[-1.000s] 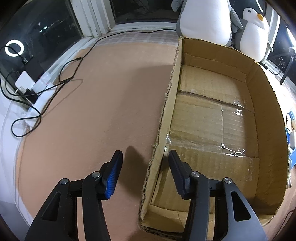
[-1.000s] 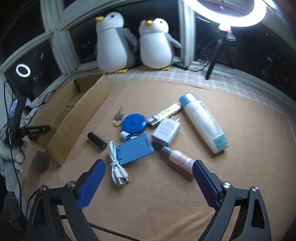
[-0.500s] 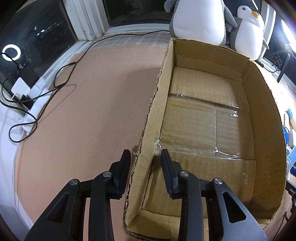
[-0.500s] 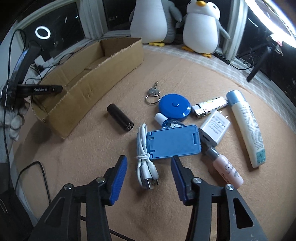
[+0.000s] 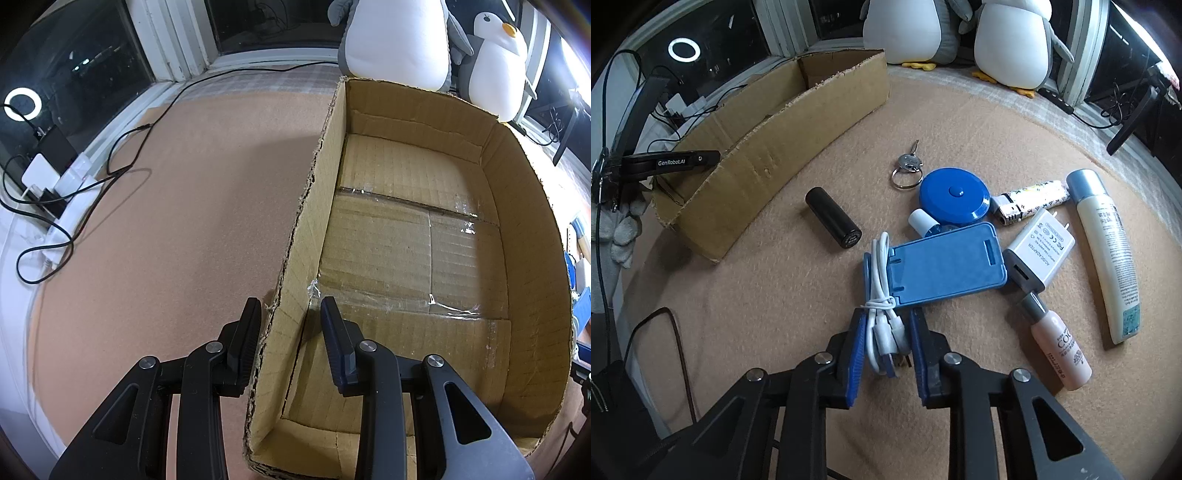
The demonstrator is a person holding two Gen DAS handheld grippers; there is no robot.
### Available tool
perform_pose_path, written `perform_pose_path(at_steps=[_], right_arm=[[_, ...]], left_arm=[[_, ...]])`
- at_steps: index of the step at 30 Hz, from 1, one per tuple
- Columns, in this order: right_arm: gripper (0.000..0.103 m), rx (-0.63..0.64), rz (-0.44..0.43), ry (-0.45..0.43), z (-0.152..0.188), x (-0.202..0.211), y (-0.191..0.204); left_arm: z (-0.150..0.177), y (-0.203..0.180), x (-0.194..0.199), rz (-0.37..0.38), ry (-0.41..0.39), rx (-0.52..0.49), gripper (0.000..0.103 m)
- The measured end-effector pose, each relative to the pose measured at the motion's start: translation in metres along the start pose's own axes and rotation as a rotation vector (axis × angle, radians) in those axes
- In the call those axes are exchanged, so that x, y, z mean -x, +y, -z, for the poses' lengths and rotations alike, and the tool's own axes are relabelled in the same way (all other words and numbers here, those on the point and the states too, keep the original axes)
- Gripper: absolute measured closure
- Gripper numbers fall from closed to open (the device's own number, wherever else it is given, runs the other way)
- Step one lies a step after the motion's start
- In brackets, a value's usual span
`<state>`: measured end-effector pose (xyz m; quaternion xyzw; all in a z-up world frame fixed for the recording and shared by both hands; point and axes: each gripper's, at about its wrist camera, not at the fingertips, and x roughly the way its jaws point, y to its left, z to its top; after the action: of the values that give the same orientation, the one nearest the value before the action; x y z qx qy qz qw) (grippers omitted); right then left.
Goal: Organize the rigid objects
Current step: 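Move the right gripper to the white USB cable and close on it, then carry the white cable with the right gripper into the box and release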
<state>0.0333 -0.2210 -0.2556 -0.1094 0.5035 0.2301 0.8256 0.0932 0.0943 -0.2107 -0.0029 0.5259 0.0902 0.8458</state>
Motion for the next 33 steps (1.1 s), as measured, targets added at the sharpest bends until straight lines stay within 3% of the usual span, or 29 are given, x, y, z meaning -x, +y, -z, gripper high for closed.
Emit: perform_pose_path(at_steps=[8,21,33], right_arm=[[0.084,-0.025,-0.022,0.011,0.01,0.004,-0.005],[0.084,0.079,0.063,0.031,0.002,-0.001,0.01],[0.086,-0.042,0.024,-0.036,0.011,0.024,0.004]], left_arm=[[0.001,-0.001,0.0,-0.004,-0.004,-0.008,0.071],[0.001,-0.001,0.0,0.0,-0.006,-0.007,0.071],[0.002,0.001,0.001,0.009,-0.008,-0.001,0.071]])
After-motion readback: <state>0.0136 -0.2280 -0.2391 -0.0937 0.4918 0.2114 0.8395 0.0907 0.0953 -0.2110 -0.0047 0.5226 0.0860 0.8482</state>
